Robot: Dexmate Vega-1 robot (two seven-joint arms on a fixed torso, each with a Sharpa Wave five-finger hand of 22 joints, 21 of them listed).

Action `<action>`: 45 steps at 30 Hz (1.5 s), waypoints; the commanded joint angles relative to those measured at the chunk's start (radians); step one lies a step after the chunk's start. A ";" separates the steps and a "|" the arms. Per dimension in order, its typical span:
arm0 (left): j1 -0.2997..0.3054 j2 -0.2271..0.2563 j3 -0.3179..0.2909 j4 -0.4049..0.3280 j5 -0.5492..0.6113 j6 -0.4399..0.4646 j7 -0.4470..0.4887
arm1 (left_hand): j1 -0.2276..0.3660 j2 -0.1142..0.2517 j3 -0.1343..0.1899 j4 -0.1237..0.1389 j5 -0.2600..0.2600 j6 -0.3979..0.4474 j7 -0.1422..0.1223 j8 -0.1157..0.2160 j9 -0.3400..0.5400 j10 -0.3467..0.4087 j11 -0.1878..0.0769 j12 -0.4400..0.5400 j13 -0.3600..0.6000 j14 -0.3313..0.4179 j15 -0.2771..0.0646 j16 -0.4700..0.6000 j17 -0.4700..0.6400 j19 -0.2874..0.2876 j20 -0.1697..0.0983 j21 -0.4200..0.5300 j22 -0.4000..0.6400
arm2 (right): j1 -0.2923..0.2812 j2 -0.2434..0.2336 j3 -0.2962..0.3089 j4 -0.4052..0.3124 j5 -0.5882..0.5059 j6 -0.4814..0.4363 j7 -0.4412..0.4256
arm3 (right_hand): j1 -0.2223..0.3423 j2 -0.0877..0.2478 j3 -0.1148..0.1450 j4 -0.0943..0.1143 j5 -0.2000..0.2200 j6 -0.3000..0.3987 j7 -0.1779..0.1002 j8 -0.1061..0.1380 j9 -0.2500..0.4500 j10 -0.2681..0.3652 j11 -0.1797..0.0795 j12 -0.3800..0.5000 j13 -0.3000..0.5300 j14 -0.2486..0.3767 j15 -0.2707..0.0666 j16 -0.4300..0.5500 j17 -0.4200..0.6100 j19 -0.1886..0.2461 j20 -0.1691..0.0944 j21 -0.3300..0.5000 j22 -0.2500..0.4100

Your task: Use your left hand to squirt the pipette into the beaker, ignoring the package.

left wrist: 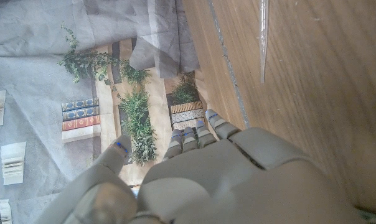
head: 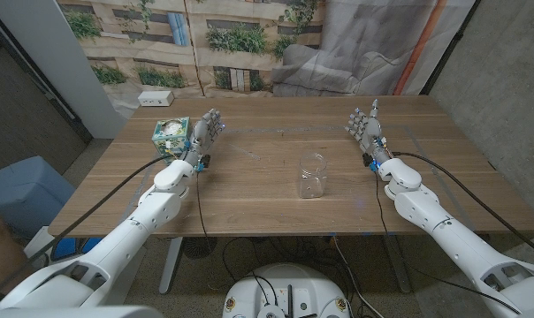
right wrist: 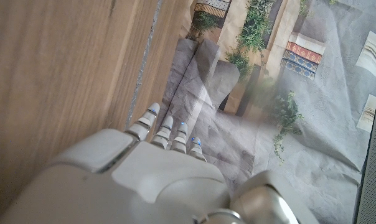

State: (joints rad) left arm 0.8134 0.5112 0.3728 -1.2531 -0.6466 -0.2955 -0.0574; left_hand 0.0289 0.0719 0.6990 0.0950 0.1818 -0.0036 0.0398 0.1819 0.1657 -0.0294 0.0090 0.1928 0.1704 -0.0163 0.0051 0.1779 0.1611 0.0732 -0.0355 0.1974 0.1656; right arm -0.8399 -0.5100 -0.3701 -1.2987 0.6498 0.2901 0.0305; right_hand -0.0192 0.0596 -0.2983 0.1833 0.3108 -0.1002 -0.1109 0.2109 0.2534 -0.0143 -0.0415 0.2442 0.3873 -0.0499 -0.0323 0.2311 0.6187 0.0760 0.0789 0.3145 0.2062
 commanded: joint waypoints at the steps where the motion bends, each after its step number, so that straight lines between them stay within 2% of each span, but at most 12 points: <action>1: -0.014 0.013 0.006 0.002 0.021 -0.016 -0.016 | 0.008 0.065 0.008 -0.010 0.004 0.003 0.005 0.005 0.005 -0.002 -0.004 0.006 0.002 -0.003 -0.005 0.003 0.002 0.012 -0.034 0.003 0.003 | 0.001 0.001 0.000 0.001 0.000 0.001 0.000 | 0.000 0.059 -0.007 -0.001 0.004 0.001 -0.007 0.005 0.001 0.007 -0.011 0.004 0.001 -0.006 -0.084 0.003 0.004 0.000 0.007 0.005 0.002; 3: -0.004 0.018 0.003 -0.019 0.028 -0.014 0.003 | 0.010 0.064 0.008 -0.015 0.004 0.003 0.004 0.005 0.005 -0.001 -0.006 0.006 0.002 -0.003 -0.006 0.002 0.002 0.012 -0.035 0.003 0.003 | 0.001 0.001 0.000 0.001 0.000 0.001 0.000 | 0.000 0.059 -0.007 -0.001 0.004 0.001 -0.007 0.005 0.001 0.001 -0.015 0.002 0.000 -0.007 -0.083 0.003 0.004 0.000 0.007 0.005 0.002; 5: 0.009 0.028 -0.001 -0.048 0.030 -0.004 0.020 | 0.016 0.061 0.009 -0.027 0.003 0.006 -0.001 0.004 0.005 0.004 -0.010 0.006 0.002 0.000 -0.008 0.002 0.002 0.013 -0.036 0.001 0.002 | 0.001 0.001 0.000 0.001 0.000 0.001 0.000 | 0.000 0.059 -0.007 -0.001 0.004 0.001 -0.007 0.005 0.001 0.003 0.002 0.003 0.000 -0.009 -0.084 0.002 0.004 0.001 0.008 0.005 0.002; 7: 0.016 0.039 -0.002 -0.069 0.039 -0.002 0.026 | 0.022 0.059 0.010 -0.037 0.002 0.007 -0.003 0.004 0.005 0.006 -0.012 0.005 0.002 0.001 -0.009 0.001 0.002 0.014 -0.038 0.000 0.002 | 0.001 0.001 0.000 0.001 0.000 0.001 0.000 | 0.001 0.059 -0.007 -0.001 0.004 0.002 -0.007 0.005 0.001 -0.009 -0.008 -0.001 -0.001 -0.008 -0.083 0.003 0.004 0.001 0.007 0.004 0.002; 10: 0.031 0.053 -0.004 -0.104 0.051 0.000 0.040 | 0.033 0.058 0.015 -0.056 0.000 0.009 -0.006 0.004 0.006 0.007 -0.014 0.004 0.002 0.003 -0.013 0.000 0.002 0.017 -0.039 -0.002 0.001 | 0.001 0.001 0.000 0.001 0.000 0.001 0.000 | 0.001 0.059 -0.007 -0.001 0.004 0.000 -0.008 0.005 0.001 -0.004 -0.006 0.001 -0.001 -0.007 -0.084 0.003 0.004 0.001 0.007 0.004 0.002; 16: 0.056 0.085 -0.003 -0.158 0.076 -0.006 0.041 | 0.091 0.054 0.037 -0.153 0.000 0.027 -0.026 0.010 0.006 0.019 -0.020 0.002 0.003 0.012 -0.023 -0.001 0.003 0.022 -0.038 -0.009 0.000 | 0.001 0.001 0.000 0.002 0.000 0.001 0.001 | 0.000 0.059 -0.007 -0.001 0.005 0.001 -0.009 0.005 0.001 0.000 -0.005 0.003 -0.003 -0.008 -0.083 0.003 0.004 0.000 0.008 0.003 0.002; 19: 0.067 0.102 -0.004 -0.183 0.093 -0.012 0.044 | 0.110 0.055 0.045 -0.184 0.003 0.036 -0.024 0.013 0.006 0.026 -0.020 0.002 0.003 0.014 -0.024 -0.002 0.003 0.025 -0.036 -0.009 0.000 | 0.001 0.001 0.000 0.002 0.000 0.001 0.001 | 0.000 0.059 -0.007 -0.001 0.005 0.000 -0.009 0.005 0.002 0.012 -0.008 0.009 -0.003 -0.006 -0.083 0.004 0.004 0.001 0.007 0.003 0.002; 21: 0.074 0.115 -0.005 -0.200 0.107 -0.017 0.046 | 0.126 0.054 0.050 -0.209 0.005 0.041 -0.025 0.014 0.007 0.031 -0.025 0.003 0.003 0.017 -0.028 -0.002 0.003 0.027 -0.037 -0.010 0.000 | 0.001 0.001 0.000 0.002 0.000 0.001 0.001 | 0.000 0.058 -0.007 -0.001 0.005 0.000 -0.009 0.005 0.002 -0.009 -0.002 0.000 -0.005 -0.007 -0.082 0.003 0.004 0.001 0.007 0.003 0.002; 29: 0.092 0.157 -0.008 -0.251 0.183 -0.056 0.061 | 0.166 0.048 0.060 -0.264 0.011 0.055 -0.030 0.018 0.007 0.048 -0.036 0.006 0.004 0.022 -0.036 -0.002 0.003 0.035 -0.035 -0.010 0.000 | 0.001 0.001 0.000 0.002 0.000 0.002 0.001 | 0.000 0.058 -0.007 -0.001 0.004 0.001 -0.009 0.005 0.002 -0.006 -0.006 0.001 -0.006 -0.008 -0.081 0.003 0.004 0.001 0.007 0.002 0.002; 36: 0.095 0.178 -0.007 -0.272 0.249 -0.102 0.066 | 0.189 0.044 0.065 -0.281 0.014 0.060 -0.033 0.018 0.007 0.064 -0.045 0.009 0.004 0.027 -0.042 -0.001 0.004 0.040 -0.029 -0.010 -0.001 | 0.001 0.001 0.000 0.001 0.000 0.001 0.001 | 0.000 0.058 -0.007 -0.001 0.004 0.001 -0.008 0.005 0.002 0.004 -0.006 0.006 -0.007 -0.007 -0.083 0.003 0.004 0.001 0.007 0.002 0.002; 43: 0.086 0.212 0.002 -0.296 0.374 -0.143 0.085 | 0.234 0.042 0.076 -0.289 0.017 0.100 -0.044 0.029 0.007 0.094 -0.050 0.013 0.005 0.044 -0.048 0.002 0.004 0.058 -0.024 -0.008 -0.001 | 0.001 0.001 0.000 0.001 0.000 0.001 0.001 | 0.000 0.058 -0.007 -0.001 0.004 0.000 -0.010 0.005 0.002 -0.014 -0.005 0.000 -0.008 -0.008 -0.083 0.003 0.004 0.002 0.007 0.001 0.002; 45: 0.079 0.221 0.003 -0.296 0.419 -0.164 0.095 | 0.246 0.043 0.079 -0.290 0.018 0.104 -0.043 0.029 0.007 0.099 -0.052 0.013 0.005 0.050 -0.049 0.003 0.004 0.065 -0.020 -0.006 -0.001 | 0.001 0.001 0.000 0.001 0.000 0.001 0.001 | 0.000 0.058 -0.007 -0.001 0.004 0.000 -0.010 0.005 0.002 0.005 -0.011 0.008 -0.008 -0.008 -0.083 0.003 0.004 0.002 0.007 0.001 0.003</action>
State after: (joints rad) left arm 0.8999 0.6855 0.3669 -1.5128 -0.3868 -0.3936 0.0096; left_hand 0.2556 0.1142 0.7703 -0.1894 0.1895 0.0878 -0.0052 0.2051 0.1701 0.0569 -0.0412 0.1966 0.1701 0.0239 -0.0337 0.1772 0.1608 0.1232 -0.0355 0.1910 0.1629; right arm -0.8386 -0.5090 -0.3703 -1.2967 0.6497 0.2911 0.0316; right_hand -0.0192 0.0595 -0.2981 0.1834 0.3107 -0.1002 -0.1107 0.2108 0.2531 -0.0158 -0.0464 0.2439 0.3800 -0.0498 -0.0322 0.2311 0.6186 0.0757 0.0787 0.3144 0.2070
